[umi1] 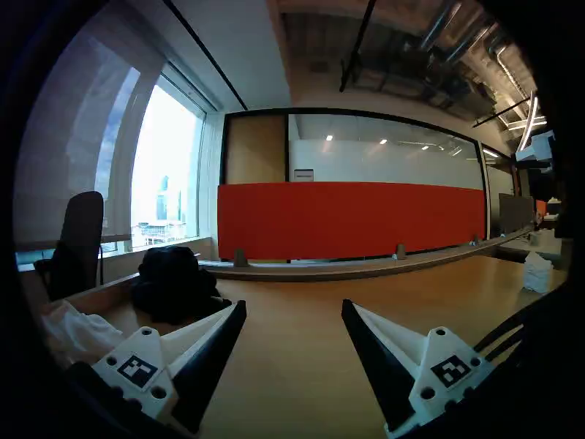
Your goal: Fold towel
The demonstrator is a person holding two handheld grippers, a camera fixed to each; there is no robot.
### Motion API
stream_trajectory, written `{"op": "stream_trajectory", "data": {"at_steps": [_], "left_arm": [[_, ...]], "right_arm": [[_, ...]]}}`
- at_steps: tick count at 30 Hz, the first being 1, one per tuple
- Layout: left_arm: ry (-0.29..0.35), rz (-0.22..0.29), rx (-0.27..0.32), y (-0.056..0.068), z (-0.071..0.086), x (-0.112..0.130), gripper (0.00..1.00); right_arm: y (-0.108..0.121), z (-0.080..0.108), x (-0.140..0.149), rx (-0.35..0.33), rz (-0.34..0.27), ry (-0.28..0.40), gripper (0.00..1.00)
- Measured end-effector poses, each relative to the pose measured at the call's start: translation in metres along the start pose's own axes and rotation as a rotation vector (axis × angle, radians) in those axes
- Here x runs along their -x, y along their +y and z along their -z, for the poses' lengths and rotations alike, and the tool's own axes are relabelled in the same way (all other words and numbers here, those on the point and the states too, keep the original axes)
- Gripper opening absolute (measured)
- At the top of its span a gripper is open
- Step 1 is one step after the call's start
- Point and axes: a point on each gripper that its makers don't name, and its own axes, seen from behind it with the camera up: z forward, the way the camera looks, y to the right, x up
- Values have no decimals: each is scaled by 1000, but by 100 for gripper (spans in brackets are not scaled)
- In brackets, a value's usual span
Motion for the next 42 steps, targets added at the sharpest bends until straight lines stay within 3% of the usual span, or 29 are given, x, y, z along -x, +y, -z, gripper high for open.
{"op": "stream_trajectory", "data": {"at_steps": [12,42], "left_arm": [[0,-9,-5,5,0,18,97],[-26,7,-12,0,-2,28,97]], "right_arm": [[15,0,11,18,-2,3,100],[27,4,17,32,6,-9,100]]}}
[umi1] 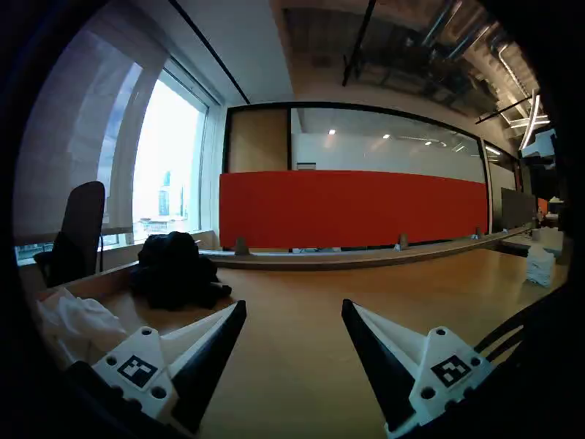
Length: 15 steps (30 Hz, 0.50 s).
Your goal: Fold towel
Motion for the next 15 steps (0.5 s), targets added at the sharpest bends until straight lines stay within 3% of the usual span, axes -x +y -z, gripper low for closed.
{"op": "stream_trajectory", "data": {"at_steps": [15], "left_arm": [[0,-1,0,-1,0,1,97]], "right_arm": [[24,0,-5,34,14,45,100]]}}
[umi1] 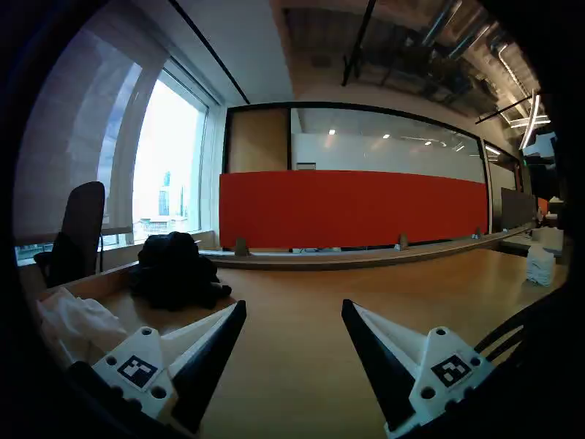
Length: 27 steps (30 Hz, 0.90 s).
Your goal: Fold towel
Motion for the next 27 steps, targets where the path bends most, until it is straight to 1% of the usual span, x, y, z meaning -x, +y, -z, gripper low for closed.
{"op": "stream_trajectory", "data": {"at_steps": [3,6,12,23,27], "left_arm": [[0,0,0,0,0,0,97],[0,-1,0,0,-1,1,97],[1,0,0,0,-1,1,97],[1,0,0,1,-2,2,97],[1,0,0,1,-2,2,97]], "right_arm": [[5,-1,5,16,10,8,100],[7,-1,18,19,16,0,100],[17,0,50,41,7,-20,100],[40,6,113,78,-14,-32,100],[45,7,133,78,-19,-38,100]]}}
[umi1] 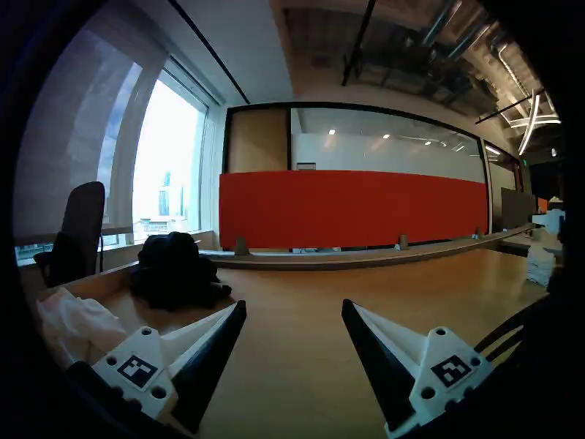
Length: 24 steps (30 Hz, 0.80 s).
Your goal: Fold towel
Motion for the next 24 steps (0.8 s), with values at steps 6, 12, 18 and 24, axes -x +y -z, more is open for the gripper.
{"op": "stream_trajectory", "data": {"at_steps": [6,12,18,24], "left_arm": [[0,0,0,0,0,1,97],[0,0,0,0,0,1,97],[0,0,0,0,0,1,97],[0,0,0,0,0,1,97]], "right_arm": [[6,0,23,0,-15,-9,100],[9,-1,39,-5,-18,-9,100],[10,-3,50,-5,-31,-5,100],[11,-5,61,-6,-40,-8,100]]}}
